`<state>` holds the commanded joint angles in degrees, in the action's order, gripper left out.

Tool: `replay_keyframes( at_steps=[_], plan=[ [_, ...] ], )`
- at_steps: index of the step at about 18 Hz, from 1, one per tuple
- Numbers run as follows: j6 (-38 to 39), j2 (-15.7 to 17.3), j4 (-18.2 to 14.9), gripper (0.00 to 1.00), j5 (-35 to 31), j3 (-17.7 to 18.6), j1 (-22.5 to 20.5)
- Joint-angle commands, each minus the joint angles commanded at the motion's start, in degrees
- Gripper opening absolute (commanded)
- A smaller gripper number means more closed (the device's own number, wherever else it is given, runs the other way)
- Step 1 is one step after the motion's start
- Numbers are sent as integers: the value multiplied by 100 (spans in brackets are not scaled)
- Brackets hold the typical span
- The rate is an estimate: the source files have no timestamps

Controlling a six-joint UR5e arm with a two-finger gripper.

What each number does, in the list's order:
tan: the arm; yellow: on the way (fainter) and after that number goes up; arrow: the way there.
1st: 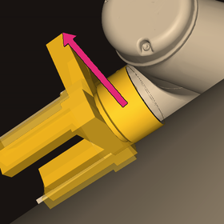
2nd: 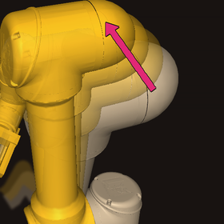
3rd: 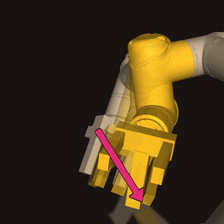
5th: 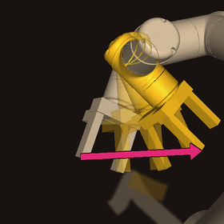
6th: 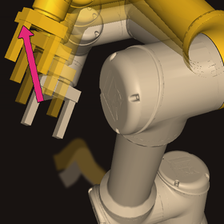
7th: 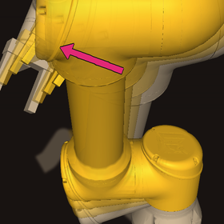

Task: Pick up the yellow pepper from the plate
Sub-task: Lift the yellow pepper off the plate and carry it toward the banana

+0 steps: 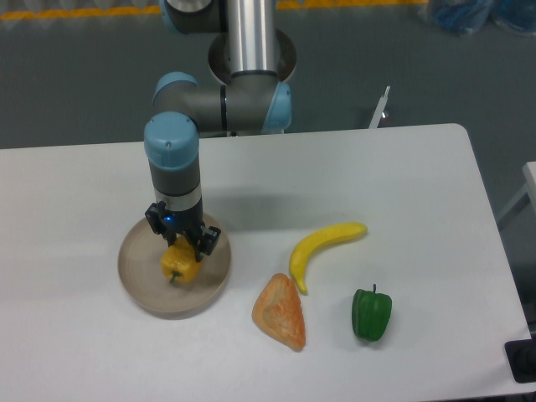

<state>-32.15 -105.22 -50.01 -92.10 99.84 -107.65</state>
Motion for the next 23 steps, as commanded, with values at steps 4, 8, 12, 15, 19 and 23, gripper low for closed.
replay_keyframes(
  at_steps=[4, 8, 12, 15, 19, 23],
  plan=[
    [-1229, 396, -97, 41, 17, 9, -958],
    [-2215, 581, -387, 41, 17, -9, -1609],
    [-2383, 599, -387, 41, 26, -123, -1900],
    [-2383, 599, -387, 41, 35, -176, -1909],
    [-2375, 607, -387, 41, -1, -185, -1874],
    [-2375, 616, -387, 41, -9, -167, -1874]
  ],
)
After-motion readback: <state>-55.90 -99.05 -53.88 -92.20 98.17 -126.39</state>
